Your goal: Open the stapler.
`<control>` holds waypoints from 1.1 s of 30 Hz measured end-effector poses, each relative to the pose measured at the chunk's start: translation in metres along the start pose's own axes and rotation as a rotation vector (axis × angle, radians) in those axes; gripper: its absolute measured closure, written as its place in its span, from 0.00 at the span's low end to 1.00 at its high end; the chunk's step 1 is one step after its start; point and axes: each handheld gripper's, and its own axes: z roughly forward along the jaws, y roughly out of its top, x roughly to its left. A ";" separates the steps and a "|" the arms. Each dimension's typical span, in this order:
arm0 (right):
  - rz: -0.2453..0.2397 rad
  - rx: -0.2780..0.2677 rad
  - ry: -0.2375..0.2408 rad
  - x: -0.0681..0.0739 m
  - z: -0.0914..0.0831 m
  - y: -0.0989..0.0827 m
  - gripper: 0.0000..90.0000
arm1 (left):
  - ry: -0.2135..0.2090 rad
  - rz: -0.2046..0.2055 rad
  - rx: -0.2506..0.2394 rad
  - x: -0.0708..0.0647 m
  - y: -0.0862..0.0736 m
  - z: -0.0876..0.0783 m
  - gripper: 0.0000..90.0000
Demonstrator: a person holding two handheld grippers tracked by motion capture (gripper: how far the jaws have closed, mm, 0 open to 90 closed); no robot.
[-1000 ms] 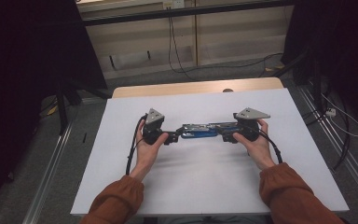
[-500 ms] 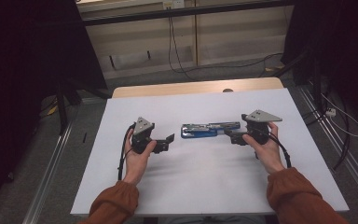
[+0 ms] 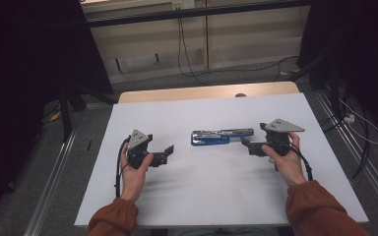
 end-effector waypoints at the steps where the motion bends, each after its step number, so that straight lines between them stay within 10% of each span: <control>1: 0.000 -0.004 -0.001 -0.001 -0.001 0.000 0.09 | -0.002 -0.001 0.003 0.000 -0.002 -0.003 0.06; 33: 0.024 -0.054 -0.099 -0.019 -0.070 -0.017 0.09 | 0.119 -0.031 -0.069 -0.002 -0.026 -0.072 0.05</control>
